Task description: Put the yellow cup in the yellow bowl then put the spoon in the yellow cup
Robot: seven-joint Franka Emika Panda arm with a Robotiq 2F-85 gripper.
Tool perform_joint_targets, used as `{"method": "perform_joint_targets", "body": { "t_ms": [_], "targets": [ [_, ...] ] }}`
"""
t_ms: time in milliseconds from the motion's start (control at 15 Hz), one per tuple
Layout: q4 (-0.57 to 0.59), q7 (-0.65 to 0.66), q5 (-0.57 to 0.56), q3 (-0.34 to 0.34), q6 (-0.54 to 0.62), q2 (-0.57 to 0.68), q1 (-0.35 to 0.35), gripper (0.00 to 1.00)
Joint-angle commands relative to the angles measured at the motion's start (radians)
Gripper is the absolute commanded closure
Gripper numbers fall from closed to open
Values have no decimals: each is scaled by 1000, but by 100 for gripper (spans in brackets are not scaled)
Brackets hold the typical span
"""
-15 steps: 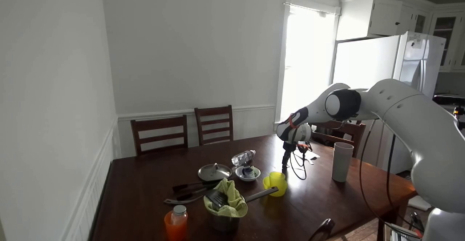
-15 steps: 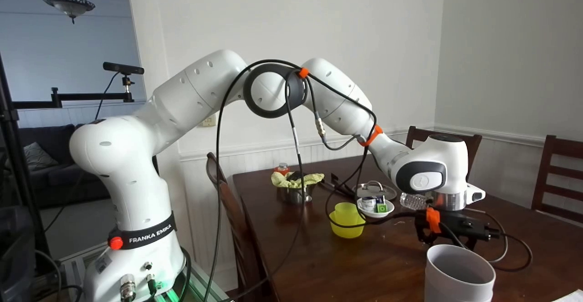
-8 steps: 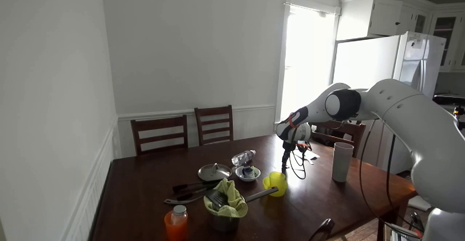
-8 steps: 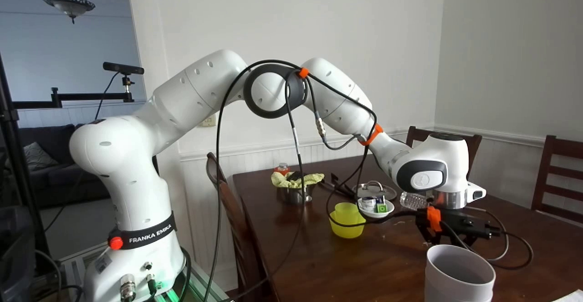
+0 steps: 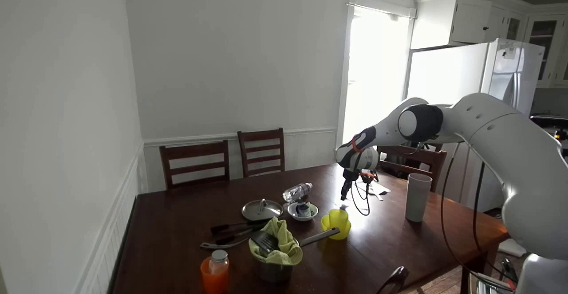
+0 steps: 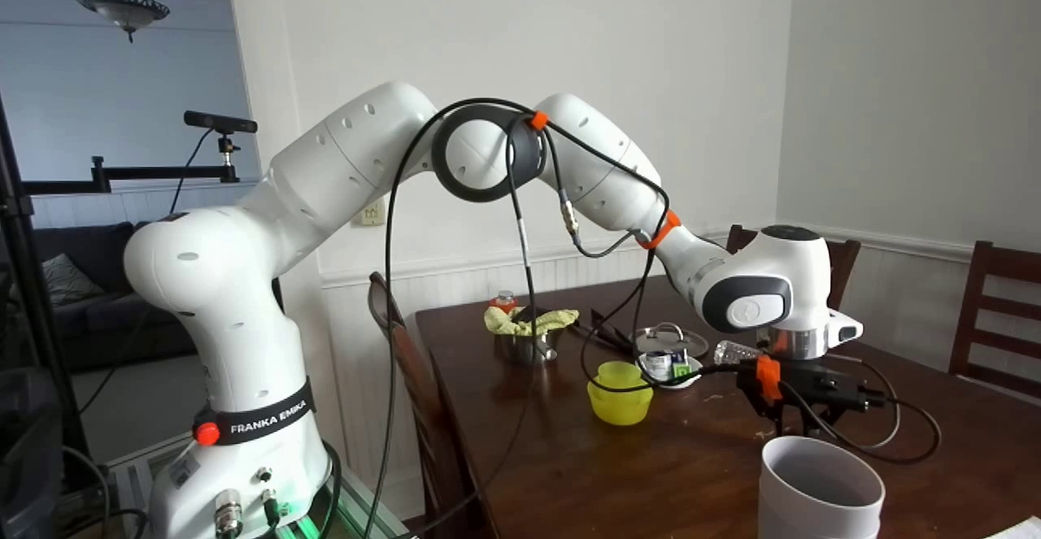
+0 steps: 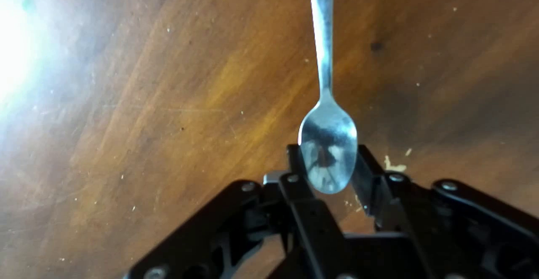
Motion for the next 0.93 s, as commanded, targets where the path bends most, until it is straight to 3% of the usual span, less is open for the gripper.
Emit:
{"method": "perform_joint_targets", "body": {
  "t_ms": [0, 467, 667, 733, 867],
  "targets": [
    [-158, -4, 53, 41, 64, -125, -27, 90],
    [-470, -130, 242, 223, 183, -351, -132, 90],
    [-596, -209, 319, 286, 173, -454, -181, 90],
    [-454, -151, 278, 224, 155, -348, -114, 68],
    [-524, -182, 309, 240, 154, -406, -129, 68]
  ]
}}
